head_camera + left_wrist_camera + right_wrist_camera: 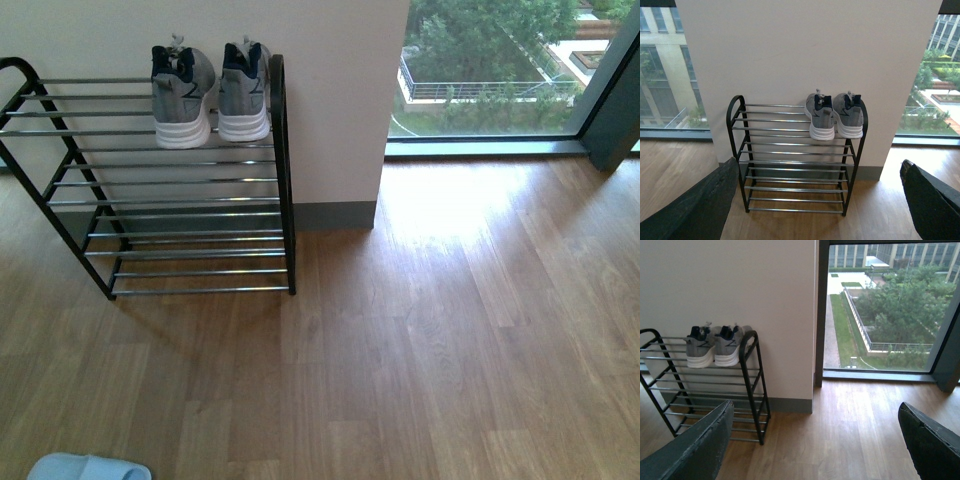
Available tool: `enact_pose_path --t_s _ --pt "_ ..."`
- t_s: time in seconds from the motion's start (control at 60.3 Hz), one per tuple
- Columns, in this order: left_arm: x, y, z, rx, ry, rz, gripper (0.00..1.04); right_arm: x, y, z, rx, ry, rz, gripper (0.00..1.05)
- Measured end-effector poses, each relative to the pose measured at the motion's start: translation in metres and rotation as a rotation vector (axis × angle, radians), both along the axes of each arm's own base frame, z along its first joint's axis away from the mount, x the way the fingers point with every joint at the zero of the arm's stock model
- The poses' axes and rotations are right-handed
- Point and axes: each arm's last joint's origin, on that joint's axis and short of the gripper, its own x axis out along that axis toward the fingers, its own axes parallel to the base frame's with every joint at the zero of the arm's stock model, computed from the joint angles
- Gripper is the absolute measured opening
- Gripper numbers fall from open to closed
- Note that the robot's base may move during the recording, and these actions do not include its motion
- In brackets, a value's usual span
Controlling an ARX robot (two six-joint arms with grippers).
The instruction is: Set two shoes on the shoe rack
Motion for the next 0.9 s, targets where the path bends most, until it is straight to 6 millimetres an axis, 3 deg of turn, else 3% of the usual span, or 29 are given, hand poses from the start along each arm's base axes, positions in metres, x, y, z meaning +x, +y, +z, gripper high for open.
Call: enact_pose_path --t_s 0.896 --pt "0.0 0.0 0.0 0.0 0.0 0.001 0.95 0.0 0.0 -0.0002 0.0 0.001 0.0 0.95"
